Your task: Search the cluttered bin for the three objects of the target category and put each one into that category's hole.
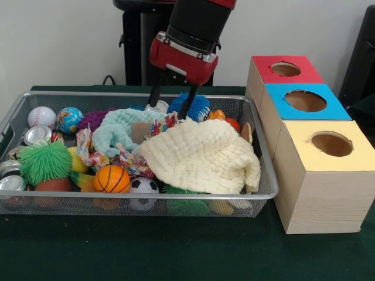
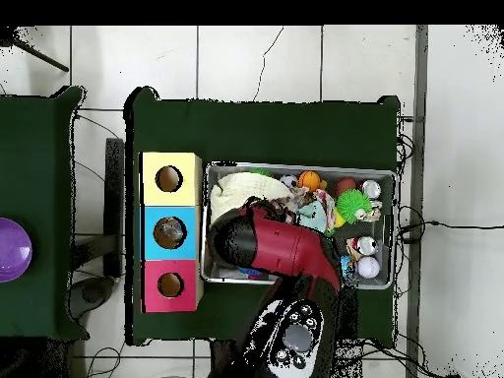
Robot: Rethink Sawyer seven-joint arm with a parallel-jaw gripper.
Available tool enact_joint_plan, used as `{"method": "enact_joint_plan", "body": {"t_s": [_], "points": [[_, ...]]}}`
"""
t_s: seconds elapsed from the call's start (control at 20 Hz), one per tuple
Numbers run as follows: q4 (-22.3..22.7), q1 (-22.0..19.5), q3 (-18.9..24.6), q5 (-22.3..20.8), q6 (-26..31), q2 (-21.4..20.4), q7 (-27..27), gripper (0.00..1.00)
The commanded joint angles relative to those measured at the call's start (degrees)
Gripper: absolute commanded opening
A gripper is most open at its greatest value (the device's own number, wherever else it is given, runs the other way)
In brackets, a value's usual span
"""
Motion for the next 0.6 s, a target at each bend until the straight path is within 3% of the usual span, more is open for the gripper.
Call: {"method": "enact_joint_plan", "body": {"t_s": [0.05,0.6], "points": [[-1.8,-1.5,0.0,-3.2,4.7,0.2,3.5,1.00],[-4.3,-6.8,2.0,-6.6,-5.3,4.0,1.6,1.00]]}}
